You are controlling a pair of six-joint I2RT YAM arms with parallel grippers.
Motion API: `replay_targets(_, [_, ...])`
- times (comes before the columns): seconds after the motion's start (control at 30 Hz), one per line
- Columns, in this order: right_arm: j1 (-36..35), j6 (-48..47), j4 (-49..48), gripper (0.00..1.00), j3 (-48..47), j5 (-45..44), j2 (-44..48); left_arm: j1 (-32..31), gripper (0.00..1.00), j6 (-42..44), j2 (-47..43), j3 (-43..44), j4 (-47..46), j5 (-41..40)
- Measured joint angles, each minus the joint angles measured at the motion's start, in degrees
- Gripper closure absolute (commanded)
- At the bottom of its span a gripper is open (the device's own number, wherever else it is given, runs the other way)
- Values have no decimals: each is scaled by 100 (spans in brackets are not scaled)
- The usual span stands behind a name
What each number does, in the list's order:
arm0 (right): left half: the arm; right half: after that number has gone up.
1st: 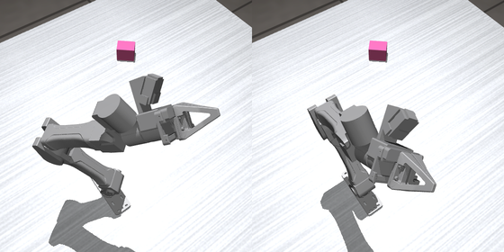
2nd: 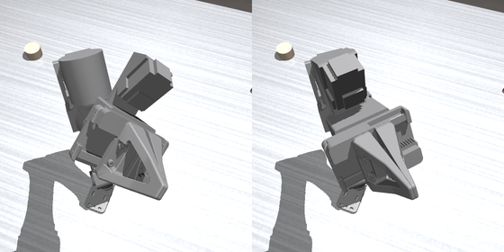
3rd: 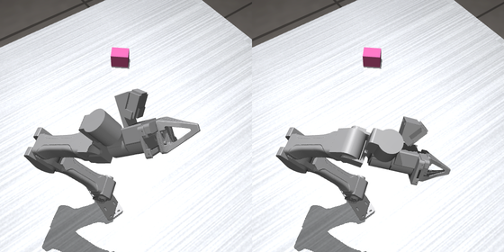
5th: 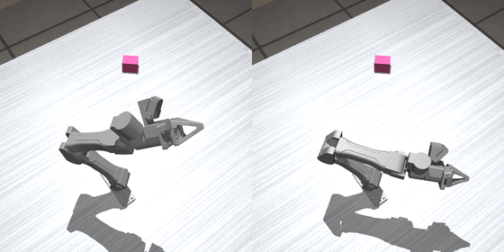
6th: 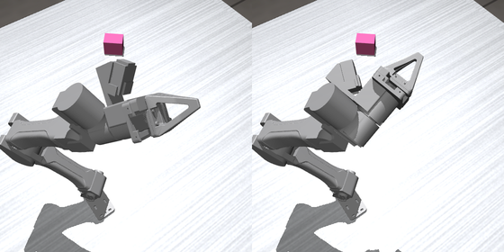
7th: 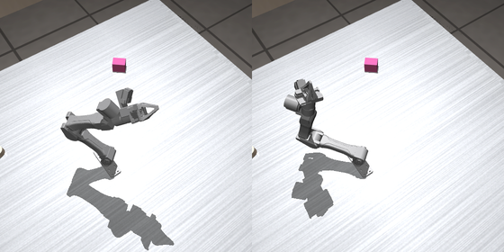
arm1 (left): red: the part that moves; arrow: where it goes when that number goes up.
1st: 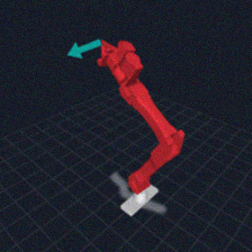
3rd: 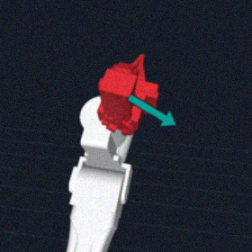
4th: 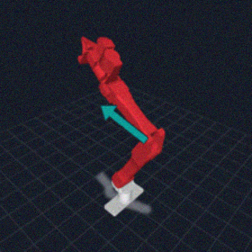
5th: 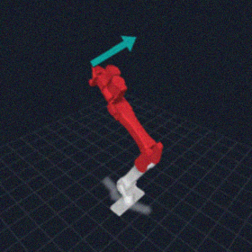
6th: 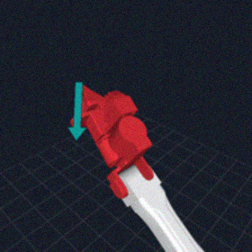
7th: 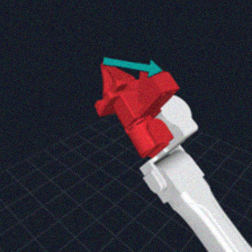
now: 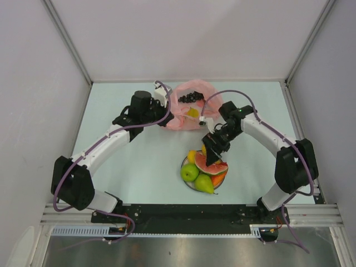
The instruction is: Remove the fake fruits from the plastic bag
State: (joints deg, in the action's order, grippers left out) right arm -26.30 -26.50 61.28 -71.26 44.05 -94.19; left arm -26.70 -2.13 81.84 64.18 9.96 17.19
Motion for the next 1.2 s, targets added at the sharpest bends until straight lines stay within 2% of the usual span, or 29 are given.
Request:
replay_targets(0.13, [203,129,-103,0,-649,-79,249,17,100,0,0,0,7,17])
replay_targets(0.3, [398,968,-1403,0,-1193,-214,579,48,100,31,-17,33,151,142])
replay_targets(0.4, [431,1464,-2277,13,-1327,-334,476,48,100,70,-101,33,271,216])
replay_targets(0.43, [433,1652,-2588,21,-1478,-372,275,48,100,70,-153,26,308,254])
replay_targets(0.5, [433,1926,-3108,31,-1818,-479,-203,48,100,74,-280,4,350,286])
replay_targets(0.53, [433,2129,-3412,43,-2105,-546,-638,50,100,81,-372,-35,350,306])
replay_targets(0.6, [424,2356,-3783,47,-2540,-743,-1349,52,100,125,-503,-116,354,323])
replay_targets(0.67, [415,2616,-4122,47,-2697,-1099,-1947,52,100,166,-608,-238,345,352])
replay_targets(0.73, [382,2741,-4190,43,-2302,-1440,-2131,52,100,195,-647,-376,343,369])
replay_targets(0.87, [173,2785,-4087,32,-1045,-1963,-1794,52,100,219,-664,-758,317,387])
replay_targets(0.9, [92,2811,-4050,23,-796,-2068,-1663,52,100,219,-664,-839,317,387])
replay_targets(0.97, [-44,2872,-4030,15,-522,-2240,-1421,52,100,214,-667,-1016,304,387])
replay_targets(1.0, [-76,2918,-4074,5,-514,-2288,-1353,52,100,214,-669,-1084,299,389])
replay_targets(1.03, [-81,2940,-4177,0,-522,-2310,-1314,52,100,214,-675,-1139,304,391])
replay_targets(1.2, [70,2927,-4476,0,-1449,-2579,-1639,52,100,214,-688,-1200,262,398])
